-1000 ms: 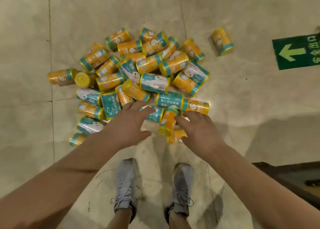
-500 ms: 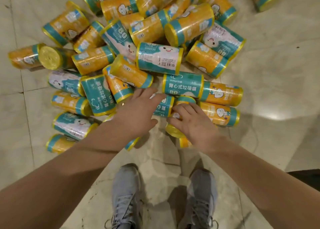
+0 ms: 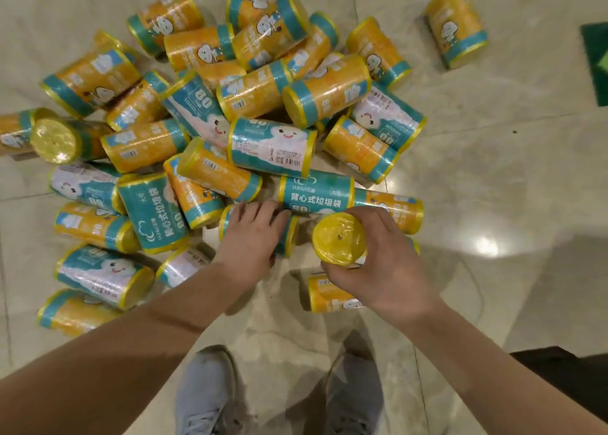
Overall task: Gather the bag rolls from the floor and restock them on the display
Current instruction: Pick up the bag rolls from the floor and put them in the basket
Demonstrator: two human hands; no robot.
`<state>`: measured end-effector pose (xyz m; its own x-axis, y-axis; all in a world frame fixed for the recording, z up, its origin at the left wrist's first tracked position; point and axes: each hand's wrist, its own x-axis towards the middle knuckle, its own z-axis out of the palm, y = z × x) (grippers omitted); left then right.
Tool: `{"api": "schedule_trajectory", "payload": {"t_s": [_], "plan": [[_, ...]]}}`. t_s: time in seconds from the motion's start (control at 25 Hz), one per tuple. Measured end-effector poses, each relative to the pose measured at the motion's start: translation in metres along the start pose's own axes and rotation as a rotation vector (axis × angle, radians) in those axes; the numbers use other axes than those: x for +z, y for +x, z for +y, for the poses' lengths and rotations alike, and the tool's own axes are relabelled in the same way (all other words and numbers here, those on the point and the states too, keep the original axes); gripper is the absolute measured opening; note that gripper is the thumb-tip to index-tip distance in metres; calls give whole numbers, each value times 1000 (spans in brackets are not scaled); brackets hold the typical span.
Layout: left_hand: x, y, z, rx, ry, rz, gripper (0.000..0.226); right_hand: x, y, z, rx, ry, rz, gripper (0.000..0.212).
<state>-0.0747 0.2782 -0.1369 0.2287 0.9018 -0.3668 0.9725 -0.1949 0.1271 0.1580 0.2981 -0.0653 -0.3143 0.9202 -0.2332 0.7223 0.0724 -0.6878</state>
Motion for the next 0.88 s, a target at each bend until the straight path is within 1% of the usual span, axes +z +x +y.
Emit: {"api": "schedule_trajectory", "payload": {"t_s": [0.04,0.08,0.16,0.24,0.36,0.52,0.6,0.68,0.8,0.88], "plan": [[-11,-7,-3,-31,-88,16,101,-9,-2,-6,6,10,4,69],[-27,-16,-5,-85,-225,36,102,-21,-4,-15,9,20,-5,68],[-79,-42,-12,-196,-553,118,95,-55,-5,-49,4,48,-28,68],[-150,-71,-14,-268,-774,221,87,-103,-7,-96,-9,75,-31,69],[-284,-116,-13,-302,-973,311,84,-183,-11,-188,-36,140,-29,67],[-489,-188,-9,-252,-1100,420,84,-308,-30,-333,-150,159,15,65],[-594,-233,-4,-185,-1105,455,84,-378,-50,-412,-232,154,64,64],[-686,-275,1,-115,-1054,483,85,-440,-74,-488,-316,130,111,63],[-786,-334,16,-43,-1013,545,90,-513,-117,-584,-438,130,192,60],[-825,-369,22,-12,-1011,604,94,-541,-145,-630,-491,141,218,54]]}}
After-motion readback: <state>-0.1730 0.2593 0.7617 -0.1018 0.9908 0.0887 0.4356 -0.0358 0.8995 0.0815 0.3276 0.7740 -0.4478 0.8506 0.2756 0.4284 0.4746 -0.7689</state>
